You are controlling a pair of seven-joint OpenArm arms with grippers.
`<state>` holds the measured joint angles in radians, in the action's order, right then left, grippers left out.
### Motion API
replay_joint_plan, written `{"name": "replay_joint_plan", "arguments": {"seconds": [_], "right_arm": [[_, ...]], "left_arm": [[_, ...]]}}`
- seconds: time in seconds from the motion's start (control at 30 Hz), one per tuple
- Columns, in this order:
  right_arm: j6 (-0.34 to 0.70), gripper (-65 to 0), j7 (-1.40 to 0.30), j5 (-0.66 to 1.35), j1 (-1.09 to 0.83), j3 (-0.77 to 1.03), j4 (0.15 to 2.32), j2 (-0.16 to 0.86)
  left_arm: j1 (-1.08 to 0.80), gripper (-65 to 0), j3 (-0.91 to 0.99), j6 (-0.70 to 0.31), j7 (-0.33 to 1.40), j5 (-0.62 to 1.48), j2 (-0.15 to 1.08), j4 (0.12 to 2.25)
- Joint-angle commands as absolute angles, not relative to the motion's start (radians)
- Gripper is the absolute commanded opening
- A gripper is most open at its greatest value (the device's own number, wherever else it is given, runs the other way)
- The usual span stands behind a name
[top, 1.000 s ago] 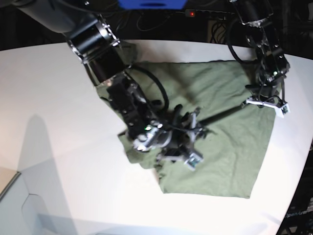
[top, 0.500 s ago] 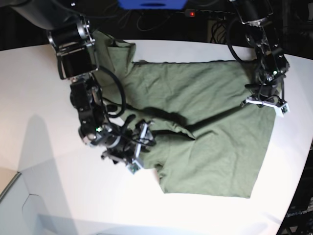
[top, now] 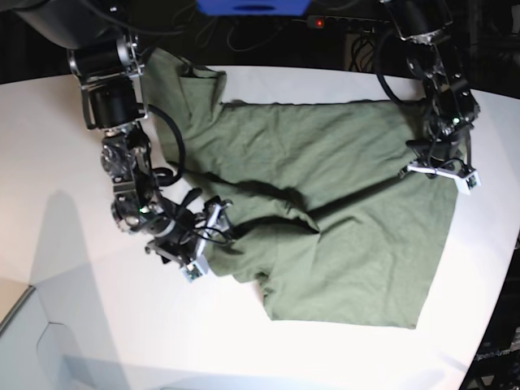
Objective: Layout the t-shirt on the table in an organized manner, then fold the t-shirt properly
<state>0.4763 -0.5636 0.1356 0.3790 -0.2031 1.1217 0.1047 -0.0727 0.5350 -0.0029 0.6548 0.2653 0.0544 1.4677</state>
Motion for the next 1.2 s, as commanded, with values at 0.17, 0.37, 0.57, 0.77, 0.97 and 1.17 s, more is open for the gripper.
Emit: {"name": "replay_joint_plan", "arguments": {"seconds": [0.17, 0.37, 0.57, 0.77, 0.97, 1.17], "right_arm": [[0.507, -19.8, -0.541, 0.145, 0.4, -0.2, 1.138, 0.105], [0.516, -48.5, -0.539, 0.145, 0.409, -0.2, 1.138, 0.102], [0.512, -65.0, -0.539, 0.145, 0.43, -0.199, 1.138, 0.101], [0.512, -65.0, -0.549, 0.145, 0.469, -0.199, 1.199, 0.071], [0.516, -65.0, -0.552, 0.145, 0.478, -0.203, 1.426, -0.039], [0.561, -65.0, -0.587, 0.147, 0.481, -0.243, 1.526, -0.157]], "left_arm": [[-0.062, -64.8, 0.538, -0.004, 0.639, 0.268, 0.064, 1.484], [-0.065, -64.8, 0.539, -0.004, 0.639, 0.268, 0.064, 1.484], [-0.079, -64.8, 0.538, -0.004, 0.638, 0.269, 0.064, 1.484], [-0.079, -64.8, 0.536, -0.004, 0.638, 0.269, 0.062, 1.488], [-0.076, -64.8, 0.536, -0.004, 0.645, 0.269, 0.062, 1.495], [-0.076, -64.8, 0.536, -0.004, 0.647, 0.265, 0.062, 1.495]]}}
